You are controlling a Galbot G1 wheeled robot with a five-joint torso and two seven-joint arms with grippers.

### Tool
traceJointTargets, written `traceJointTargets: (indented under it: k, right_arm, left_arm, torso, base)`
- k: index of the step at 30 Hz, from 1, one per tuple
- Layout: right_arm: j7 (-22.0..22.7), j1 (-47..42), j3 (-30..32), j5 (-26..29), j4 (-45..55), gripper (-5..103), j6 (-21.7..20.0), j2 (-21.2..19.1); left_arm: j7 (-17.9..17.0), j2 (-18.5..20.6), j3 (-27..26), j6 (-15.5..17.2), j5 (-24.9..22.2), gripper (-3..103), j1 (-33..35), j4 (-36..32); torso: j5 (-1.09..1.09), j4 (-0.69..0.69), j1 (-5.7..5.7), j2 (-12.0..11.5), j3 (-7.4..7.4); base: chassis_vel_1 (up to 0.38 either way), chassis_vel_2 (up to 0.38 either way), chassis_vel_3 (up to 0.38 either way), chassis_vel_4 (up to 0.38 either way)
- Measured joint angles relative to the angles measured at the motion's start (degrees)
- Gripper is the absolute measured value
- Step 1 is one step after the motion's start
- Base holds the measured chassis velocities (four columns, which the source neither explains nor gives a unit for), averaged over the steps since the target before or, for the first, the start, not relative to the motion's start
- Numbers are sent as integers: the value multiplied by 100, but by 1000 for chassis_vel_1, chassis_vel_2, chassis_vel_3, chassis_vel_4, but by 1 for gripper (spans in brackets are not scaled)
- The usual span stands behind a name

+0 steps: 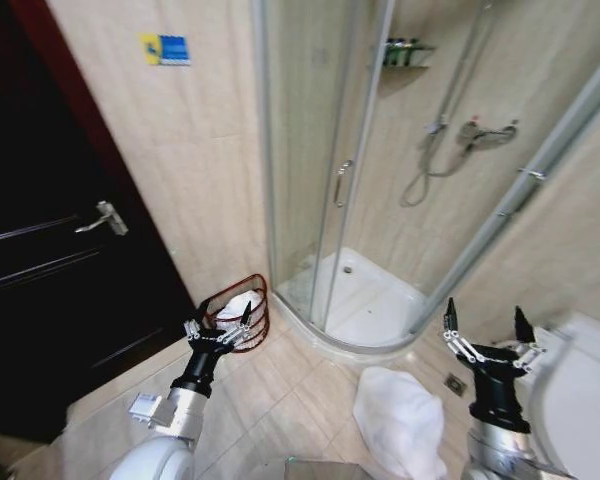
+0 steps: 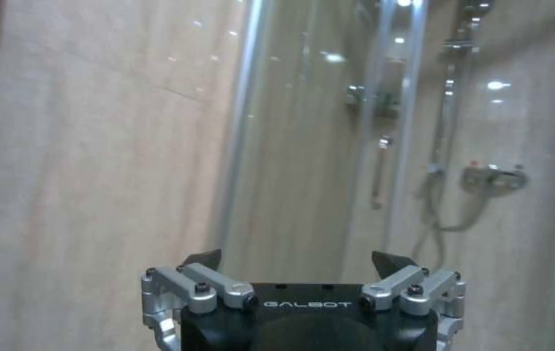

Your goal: Discard the used towel into the hamper.

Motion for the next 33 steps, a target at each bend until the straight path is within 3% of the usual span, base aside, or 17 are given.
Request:
traceJointTargets:
  k: [18,25,33]
  right_arm:
    - [775,34,-142,-198,-201,100,-157,0]
    - [788,-6,-116,177,-301,100,-370,0]
    - [551,10,-56,406,-415,100,-322,0]
  left_arm:
    - [0,0,0,0,0,100,0,0]
    - [0,0,0,0,0,100,0,0]
    - [0,0,0,0,0,100,0,0]
  torso:
    - [2,0,0,0,0]
    - [2,0,0,0,0]
    - [0,0,0,0,0]
  base:
    - [-123,-127,-124,-133]
    - [-138,-130,-134,-130]
    - [-125,-127,-117,-116]
